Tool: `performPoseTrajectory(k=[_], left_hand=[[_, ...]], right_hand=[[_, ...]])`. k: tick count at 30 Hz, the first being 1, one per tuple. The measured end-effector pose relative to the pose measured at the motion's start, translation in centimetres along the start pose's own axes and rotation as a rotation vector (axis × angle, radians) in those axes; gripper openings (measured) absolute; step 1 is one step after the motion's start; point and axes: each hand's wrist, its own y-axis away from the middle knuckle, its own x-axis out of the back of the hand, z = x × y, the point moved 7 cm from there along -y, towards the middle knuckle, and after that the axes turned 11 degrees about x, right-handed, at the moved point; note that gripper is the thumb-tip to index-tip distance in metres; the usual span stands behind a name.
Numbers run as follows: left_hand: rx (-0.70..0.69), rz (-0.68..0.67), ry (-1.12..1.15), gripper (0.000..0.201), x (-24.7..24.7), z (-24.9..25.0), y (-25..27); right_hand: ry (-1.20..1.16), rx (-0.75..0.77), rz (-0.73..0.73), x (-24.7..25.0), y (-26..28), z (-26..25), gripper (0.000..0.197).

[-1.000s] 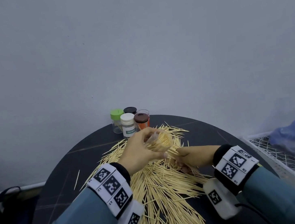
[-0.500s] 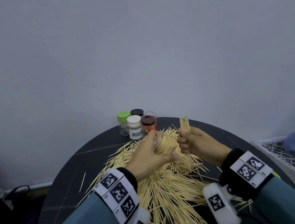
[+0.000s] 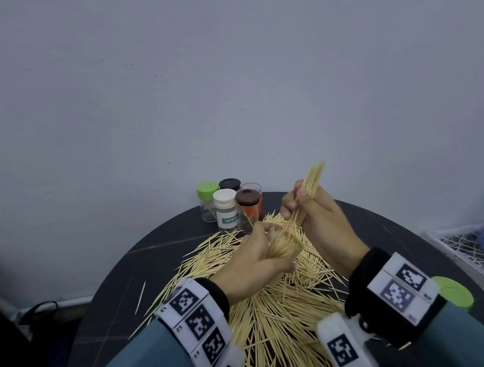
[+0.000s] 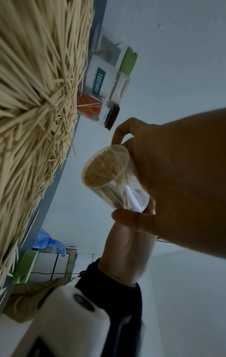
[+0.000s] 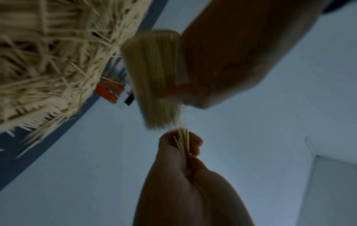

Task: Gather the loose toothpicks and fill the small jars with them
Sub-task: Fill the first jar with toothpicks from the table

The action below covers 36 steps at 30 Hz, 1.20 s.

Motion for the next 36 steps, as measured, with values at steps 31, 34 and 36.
performPoseTrajectory(k=[31, 34, 36], left_hand=[[-0.149, 0.008, 0.234, 0.063, 0.7, 0.6, 0.1], [-0.135, 0.016, 0.236, 0.061, 0.8, 0.4, -0.1], [-0.100, 0.030, 0.185, 0.056, 0.8, 0.2, -0.1]], right_hand=[[0.236, -0.051, -0.019, 0.3, 1.6, 1.6, 0.024], [0.244, -0.038, -0.018, 0.3, 1.4, 1.5, 0.024], [0.225, -0.010, -0.017, 0.4, 1.3, 1.3, 0.029]])
